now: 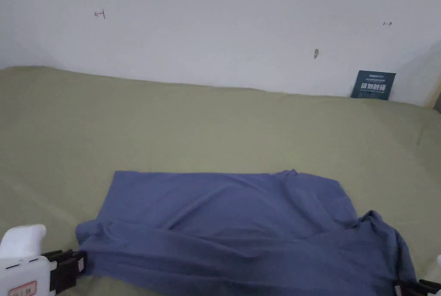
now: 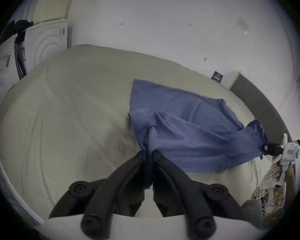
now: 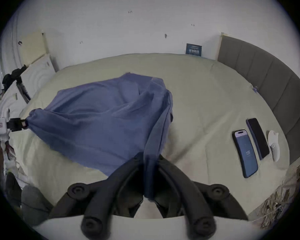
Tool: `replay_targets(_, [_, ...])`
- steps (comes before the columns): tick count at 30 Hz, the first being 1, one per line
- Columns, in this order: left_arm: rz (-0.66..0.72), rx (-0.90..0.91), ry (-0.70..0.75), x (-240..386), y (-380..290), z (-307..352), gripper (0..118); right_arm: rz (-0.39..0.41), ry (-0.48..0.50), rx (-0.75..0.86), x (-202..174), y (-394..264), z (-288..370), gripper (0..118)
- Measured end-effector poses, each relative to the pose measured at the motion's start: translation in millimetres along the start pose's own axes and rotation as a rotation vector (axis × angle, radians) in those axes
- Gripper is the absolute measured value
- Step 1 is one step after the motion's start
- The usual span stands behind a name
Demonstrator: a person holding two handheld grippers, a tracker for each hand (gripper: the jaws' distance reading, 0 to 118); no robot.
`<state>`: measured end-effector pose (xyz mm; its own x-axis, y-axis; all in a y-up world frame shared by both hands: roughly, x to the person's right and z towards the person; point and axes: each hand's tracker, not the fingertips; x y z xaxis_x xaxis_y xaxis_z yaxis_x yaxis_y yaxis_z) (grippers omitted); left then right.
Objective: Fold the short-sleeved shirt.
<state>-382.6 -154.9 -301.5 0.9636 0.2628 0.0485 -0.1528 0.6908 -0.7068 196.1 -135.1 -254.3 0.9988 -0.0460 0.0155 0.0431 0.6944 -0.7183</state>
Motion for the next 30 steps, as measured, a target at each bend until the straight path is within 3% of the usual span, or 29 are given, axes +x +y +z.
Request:
replay_targets(6, [-0.018,-0.035,-0.006,-12.1,-22.6,58.3,8,-0.011,0.033,-0.051,13.4,-29.1,49.4,8])
replay_targets(12, [-0.034,-0.185,0.001,-28.9,-89.8,75.9,8,-0.034,0.034,-0.210,26.0,-85.6,47.0,8])
replay_targets(16, [0.065,-0.277,0.012,-42.8,-129.6,61.1,8,-0.054,0.029,-0.269,35.8,-116.8,27.1,8])
replay_targets(18, [0.126,-0.217,-0.026,-49.8,-139.8,60.7,8,-0.124,0.063,-0.294,42.6,-118.7,24.1,8])
replay_targets(20, [0.193,-0.190,-0.040,-55.7,-141.7,62.4,17,-0.128,0.068,-0.268,45.6,-113.6,29.2,9])
replay_targets(21, [0.221,-0.179,-0.049,-56.4,-143.0,64.2,28,-0.135,0.069,-0.253,44.8,-111.6,32.9,10])
replay_targets(24, [0.261,-0.134,-0.033,-53.4,-141.0,82.0,78,-0.187,0.048,-0.156,45.0,-104.6,57.4,45])
replay_targets(25, [0.247,-0.101,-0.002,-49.3,-136.0,95.2,83,-0.193,0.030,-0.098,44.5,-99.6,71.6,50])
replay_targets(27, [0.207,0.045,-0.004,-37.8,-122.2,122.5,83,-0.168,-0.052,0.103,34.6,-88.3,108.3,58])
replay_targets(28, [0.154,0.150,0.036,-24.6,-112.1,141.1,83,-0.126,-0.065,0.223,24.5,-82.2,130.4,70])
replay_targets(30, [0.066,0.337,0.074,2.6,-94.0,171.3,83,-0.064,-0.077,0.467,0.6,-73.5,169.0,73])
